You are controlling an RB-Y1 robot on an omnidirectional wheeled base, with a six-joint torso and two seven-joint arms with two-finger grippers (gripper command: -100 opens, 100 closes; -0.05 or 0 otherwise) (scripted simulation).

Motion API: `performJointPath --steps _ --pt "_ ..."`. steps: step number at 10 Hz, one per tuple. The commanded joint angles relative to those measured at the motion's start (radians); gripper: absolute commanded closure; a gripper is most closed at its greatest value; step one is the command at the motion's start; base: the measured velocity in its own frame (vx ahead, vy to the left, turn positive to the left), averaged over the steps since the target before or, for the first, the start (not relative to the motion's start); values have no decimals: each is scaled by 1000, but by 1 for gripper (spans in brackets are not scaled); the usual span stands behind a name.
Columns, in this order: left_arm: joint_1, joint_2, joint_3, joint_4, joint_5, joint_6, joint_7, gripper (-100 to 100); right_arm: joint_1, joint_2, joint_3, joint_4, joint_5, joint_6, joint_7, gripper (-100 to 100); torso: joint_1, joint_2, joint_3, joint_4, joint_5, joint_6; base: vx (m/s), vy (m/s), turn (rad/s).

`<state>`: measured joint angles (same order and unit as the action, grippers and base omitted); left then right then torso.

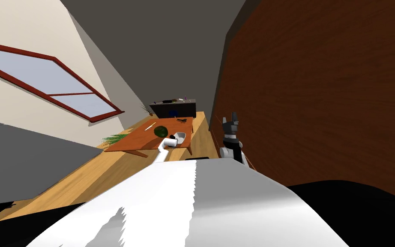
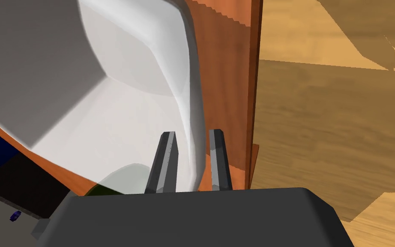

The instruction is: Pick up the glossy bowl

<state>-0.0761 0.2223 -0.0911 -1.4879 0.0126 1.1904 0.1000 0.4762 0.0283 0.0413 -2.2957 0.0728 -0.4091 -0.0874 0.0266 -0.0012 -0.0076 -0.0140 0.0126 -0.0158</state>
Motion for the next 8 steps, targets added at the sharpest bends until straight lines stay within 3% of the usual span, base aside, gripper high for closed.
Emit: performJointPath --steps 1,3,4,5,6,7,8 --pt "23 -50 -50 -50 -36 30 -8 100 0 0 0 0 0 0 0 0 0 0 0 0 0 0 79 8 335" --pt "23 -55 -56 -99 -36 30 -8 100 0 0 0 0 0 0 0 0 -1 -5 -3 -1 -1 -2 97 -12 266" --pt "50 -99 -100 -132 -66 67 -20 100 0 0 0 0 0 0 0 0 -1 -3 -2 0 -1 -1 126 -10 323" --pt "50 -104 -108 -168 -66 67 -20 100 0 0 0 0 0 0 0 0 -2 -5 -2 0 -1 -2 130 -30 452" --pt "50 -104 -108 -191 -66 67 -20 100 0 0 0 0 0 0 0 0 -2 -5 -3 0 -1 -3 52 -22 98" --pt "50 -101 -106 -169 -65 66 -22 100 0 0 0 0 0 0 0 0 -2 -2 0 2 -1 -1 16 -6 -21" --pt "49 -103 -107 -174 -66 67 -21 0 0 0 0 0 0 0 0 0 0 2 2 2 -1 -2 7 -3 1"
